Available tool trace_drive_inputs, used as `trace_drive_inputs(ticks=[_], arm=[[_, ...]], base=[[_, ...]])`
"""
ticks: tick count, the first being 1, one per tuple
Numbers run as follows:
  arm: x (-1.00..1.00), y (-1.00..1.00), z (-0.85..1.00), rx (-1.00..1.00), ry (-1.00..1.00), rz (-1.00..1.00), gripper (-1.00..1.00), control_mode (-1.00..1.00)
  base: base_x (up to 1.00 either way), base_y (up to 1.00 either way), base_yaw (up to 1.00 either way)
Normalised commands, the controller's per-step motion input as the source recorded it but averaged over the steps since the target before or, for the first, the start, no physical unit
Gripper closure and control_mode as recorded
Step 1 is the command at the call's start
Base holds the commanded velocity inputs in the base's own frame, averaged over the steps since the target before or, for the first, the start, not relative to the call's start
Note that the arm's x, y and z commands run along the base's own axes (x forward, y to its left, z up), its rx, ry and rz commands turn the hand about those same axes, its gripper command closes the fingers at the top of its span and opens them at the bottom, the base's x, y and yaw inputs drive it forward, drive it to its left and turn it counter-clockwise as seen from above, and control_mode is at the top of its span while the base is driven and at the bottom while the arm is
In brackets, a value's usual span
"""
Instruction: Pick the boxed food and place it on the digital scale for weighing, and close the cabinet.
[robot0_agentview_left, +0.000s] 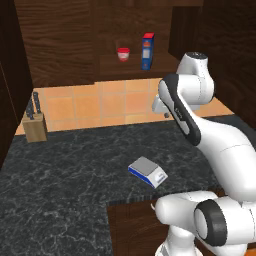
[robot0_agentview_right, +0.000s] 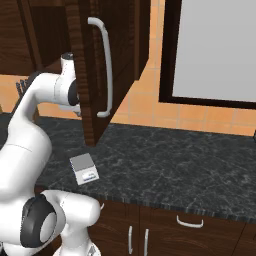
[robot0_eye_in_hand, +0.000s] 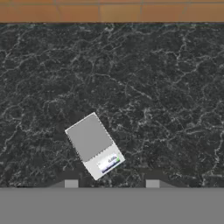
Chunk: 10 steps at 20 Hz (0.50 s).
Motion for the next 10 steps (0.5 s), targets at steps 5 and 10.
trace_drive_inputs(ticks=[5,10], arm=[[-0.51,0.08,0.02,0.00,-0.20,0.00,-1.00,-1.00],[-0.57,0.27,0.31,0.00,-0.38,0.00,-1.00,-1.00]], base=[[0.00,0.00,0.00],[0.00,0.00,0.00]])
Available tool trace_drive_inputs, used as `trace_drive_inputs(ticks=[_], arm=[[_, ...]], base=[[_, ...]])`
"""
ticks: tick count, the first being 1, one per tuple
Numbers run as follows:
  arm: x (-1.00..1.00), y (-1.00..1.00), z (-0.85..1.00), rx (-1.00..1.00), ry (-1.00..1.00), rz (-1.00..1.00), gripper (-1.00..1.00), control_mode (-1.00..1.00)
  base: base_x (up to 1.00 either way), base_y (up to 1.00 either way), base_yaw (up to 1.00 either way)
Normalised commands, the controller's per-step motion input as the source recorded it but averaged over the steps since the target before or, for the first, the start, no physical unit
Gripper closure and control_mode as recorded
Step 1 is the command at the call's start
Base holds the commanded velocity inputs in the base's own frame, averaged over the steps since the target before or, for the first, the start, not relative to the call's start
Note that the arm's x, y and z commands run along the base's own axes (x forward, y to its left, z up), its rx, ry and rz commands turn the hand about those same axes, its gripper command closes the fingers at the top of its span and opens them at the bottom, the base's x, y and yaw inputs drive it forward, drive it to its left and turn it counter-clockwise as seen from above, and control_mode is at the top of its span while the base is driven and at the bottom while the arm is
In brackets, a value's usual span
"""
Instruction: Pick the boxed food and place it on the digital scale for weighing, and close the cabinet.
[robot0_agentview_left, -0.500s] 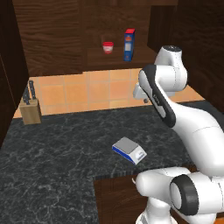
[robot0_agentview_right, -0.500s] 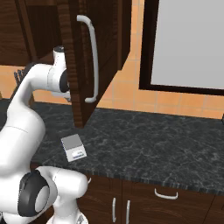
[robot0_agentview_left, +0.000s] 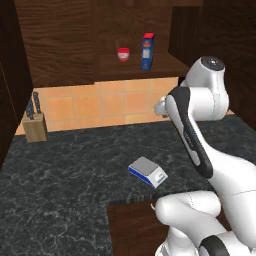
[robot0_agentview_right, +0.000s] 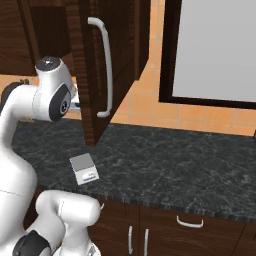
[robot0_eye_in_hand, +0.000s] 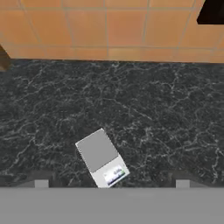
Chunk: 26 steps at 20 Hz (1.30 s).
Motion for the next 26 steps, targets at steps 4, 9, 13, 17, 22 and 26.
trace_drive_inputs(ticks=[4,9,13,17,22,26], arm=[[-0.15,0.43,0.50,-0.02,-0.31,-0.03,-1.00,-1.00],[-0.03,0.21,0.44,0.00,-0.16,0.00,-1.00,-1.00],[-0.03,0.10,0.39,0.00,-0.12,0.00,-1.00,-1.00],[0.00,0.00,0.25,0.00,-0.06,0.00,-1.00,-1.00],[-0.07,0.00,0.34,0.00,-0.18,0.00,-1.00,-1.00],[-0.13,0.00,0.57,0.00,-0.23,0.00,-1.00,-1.00]], base=[[0.00,0.00,0.00],[0.00,0.00,0.00],[0.00,0.00,0.00],[0.00,0.00,0.00],[0.00,0.00,0.00],[0.00,0.00,0.00]])
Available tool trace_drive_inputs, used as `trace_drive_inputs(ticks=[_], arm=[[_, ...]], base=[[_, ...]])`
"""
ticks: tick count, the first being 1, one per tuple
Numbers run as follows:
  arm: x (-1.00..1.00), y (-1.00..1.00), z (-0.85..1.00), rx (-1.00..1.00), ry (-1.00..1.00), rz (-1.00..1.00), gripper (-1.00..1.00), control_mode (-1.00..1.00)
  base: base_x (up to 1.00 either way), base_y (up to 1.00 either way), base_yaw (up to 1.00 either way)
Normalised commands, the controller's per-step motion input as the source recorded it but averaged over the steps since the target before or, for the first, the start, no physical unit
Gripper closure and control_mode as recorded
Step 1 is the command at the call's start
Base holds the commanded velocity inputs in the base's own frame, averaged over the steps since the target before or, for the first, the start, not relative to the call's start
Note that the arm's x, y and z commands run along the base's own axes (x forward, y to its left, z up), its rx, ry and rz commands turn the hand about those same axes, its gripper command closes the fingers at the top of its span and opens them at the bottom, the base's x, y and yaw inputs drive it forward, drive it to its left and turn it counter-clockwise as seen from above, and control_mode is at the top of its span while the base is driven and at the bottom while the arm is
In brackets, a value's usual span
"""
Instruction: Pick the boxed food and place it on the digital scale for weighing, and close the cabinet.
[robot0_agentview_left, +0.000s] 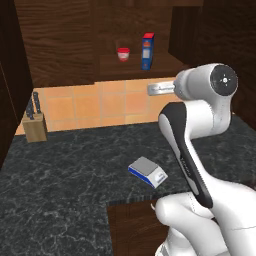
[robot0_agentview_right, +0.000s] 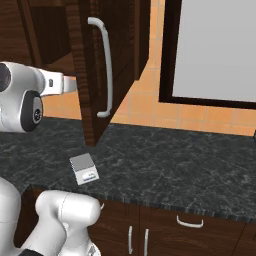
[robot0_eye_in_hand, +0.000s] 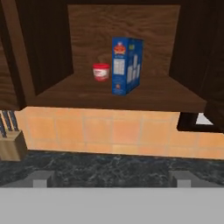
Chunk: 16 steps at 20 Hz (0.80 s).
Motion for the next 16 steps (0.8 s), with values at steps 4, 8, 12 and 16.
trace_drive_inputs(ticks=[4,8,12,16], arm=[[0.00,0.00,0.45,0.00,-0.01,0.00,-1.00,-1.00],[0.00,0.00,0.57,0.00,0.04,0.00,-1.00,-1.00],[0.00,0.00,0.43,-0.03,-0.11,-0.03,-1.00,-1.00],[0.30,0.00,0.23,-0.05,-0.07,-0.06,-1.00,-1.00]], base=[[0.00,0.00,0.00],[0.00,0.00,0.00],[0.00,0.00,0.00],[0.00,0.00,0.00]])
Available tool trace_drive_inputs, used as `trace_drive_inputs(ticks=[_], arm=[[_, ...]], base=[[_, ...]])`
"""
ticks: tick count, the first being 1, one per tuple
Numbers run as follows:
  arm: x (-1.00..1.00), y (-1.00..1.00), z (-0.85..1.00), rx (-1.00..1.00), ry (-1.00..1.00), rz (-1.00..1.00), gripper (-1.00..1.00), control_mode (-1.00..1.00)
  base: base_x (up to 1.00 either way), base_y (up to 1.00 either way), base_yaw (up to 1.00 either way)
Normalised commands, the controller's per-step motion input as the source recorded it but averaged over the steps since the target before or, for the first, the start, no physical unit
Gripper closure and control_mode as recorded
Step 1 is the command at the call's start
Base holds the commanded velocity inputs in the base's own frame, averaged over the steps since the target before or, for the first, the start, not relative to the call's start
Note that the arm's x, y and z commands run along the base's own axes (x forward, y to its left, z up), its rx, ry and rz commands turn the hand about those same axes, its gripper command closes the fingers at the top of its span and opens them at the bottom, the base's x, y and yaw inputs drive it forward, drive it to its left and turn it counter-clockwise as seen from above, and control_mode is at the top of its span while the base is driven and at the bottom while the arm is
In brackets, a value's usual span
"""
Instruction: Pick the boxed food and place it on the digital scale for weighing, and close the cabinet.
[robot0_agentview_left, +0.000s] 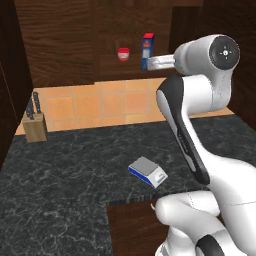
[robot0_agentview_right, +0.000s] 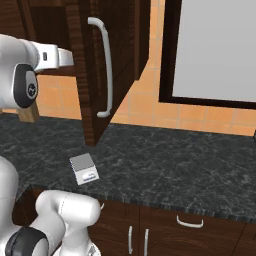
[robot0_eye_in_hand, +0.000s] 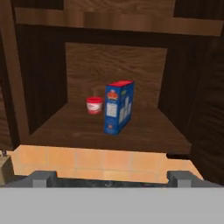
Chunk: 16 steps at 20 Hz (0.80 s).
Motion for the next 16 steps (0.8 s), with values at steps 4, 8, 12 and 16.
trace_drive_inputs(ticks=[4,8,12,16], arm=[[0.51,0.00,0.11,0.00,-0.05,-0.04,-1.00,-1.00],[0.55,0.00,0.00,0.00,0.00,-0.03,-1.00,-1.00],[0.47,0.00,-0.14,0.00,0.00,-0.01,-1.00,-1.00],[0.59,0.00,-0.21,0.00,0.00,0.00,-1.00,-1.00]], base=[[0.00,0.00,0.00],[0.00,0.00,0.00],[0.00,0.00,0.00],[0.00,0.00,0.00]])
